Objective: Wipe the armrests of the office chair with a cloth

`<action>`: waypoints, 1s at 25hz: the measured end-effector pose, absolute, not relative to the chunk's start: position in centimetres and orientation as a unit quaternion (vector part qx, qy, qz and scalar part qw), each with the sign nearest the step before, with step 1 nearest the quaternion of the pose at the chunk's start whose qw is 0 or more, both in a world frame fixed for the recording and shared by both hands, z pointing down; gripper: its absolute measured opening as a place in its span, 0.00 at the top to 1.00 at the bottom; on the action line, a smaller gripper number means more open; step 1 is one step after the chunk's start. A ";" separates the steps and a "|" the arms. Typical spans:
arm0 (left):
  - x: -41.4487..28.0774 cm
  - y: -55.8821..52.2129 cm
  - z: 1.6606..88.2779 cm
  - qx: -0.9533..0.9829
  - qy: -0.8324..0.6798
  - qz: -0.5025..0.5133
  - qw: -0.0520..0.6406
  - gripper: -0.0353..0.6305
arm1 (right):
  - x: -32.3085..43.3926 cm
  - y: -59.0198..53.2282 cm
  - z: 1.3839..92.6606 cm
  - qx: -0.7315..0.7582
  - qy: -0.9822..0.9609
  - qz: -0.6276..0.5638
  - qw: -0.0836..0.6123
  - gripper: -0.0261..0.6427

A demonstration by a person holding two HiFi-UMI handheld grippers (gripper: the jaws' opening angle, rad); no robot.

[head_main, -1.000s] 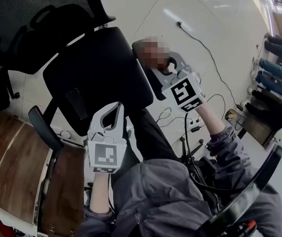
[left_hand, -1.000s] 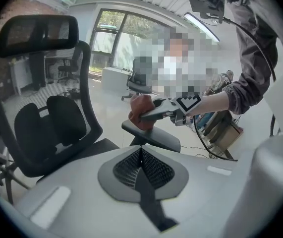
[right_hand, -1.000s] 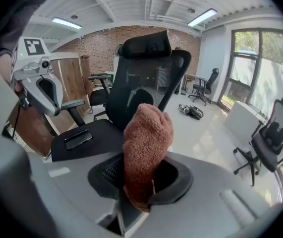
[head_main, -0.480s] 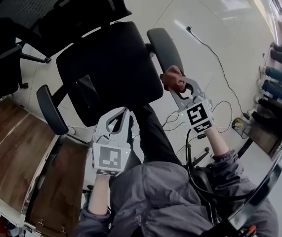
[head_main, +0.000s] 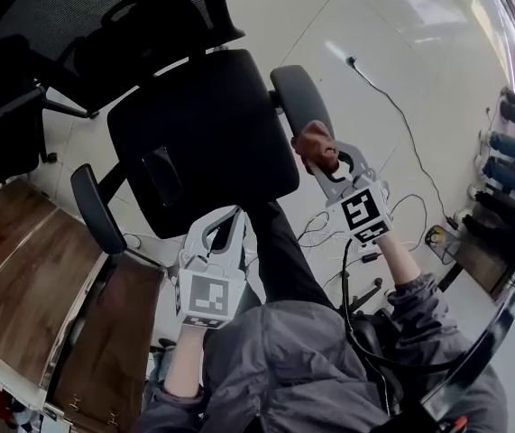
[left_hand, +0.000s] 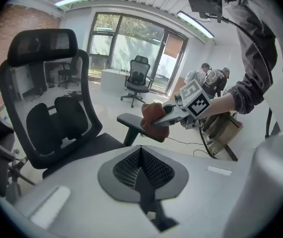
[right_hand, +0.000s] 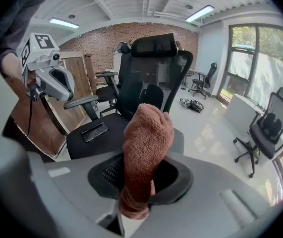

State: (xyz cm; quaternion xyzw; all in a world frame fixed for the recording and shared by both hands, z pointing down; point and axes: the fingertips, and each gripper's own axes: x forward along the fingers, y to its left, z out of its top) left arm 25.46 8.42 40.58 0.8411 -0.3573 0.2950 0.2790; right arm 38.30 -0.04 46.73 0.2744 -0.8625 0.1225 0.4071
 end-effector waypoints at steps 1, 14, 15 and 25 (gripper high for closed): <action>25.7 7.6 40.7 0.840 -0.360 0.293 0.282 0.92 | 38.0 -1.4 46.9 0.267 -0.865 0.118 0.407 0.82; 26.0 -0.6 42.1 0.820 -0.394 0.279 0.309 0.92 | 33.7 -17.2 48.7 0.210 -0.890 0.045 0.403 0.82; 25.9 -0.6 42.1 0.819 -0.395 0.279 0.309 0.92 | 33.5 -17.4 48.7 0.207 -0.891 0.041 0.403 0.82; 26.6 3.7 41.8 0.825 -0.391 0.277 0.300 0.92 | 35.3 -9.9 48.9 0.206 -0.885 0.052 0.414 0.82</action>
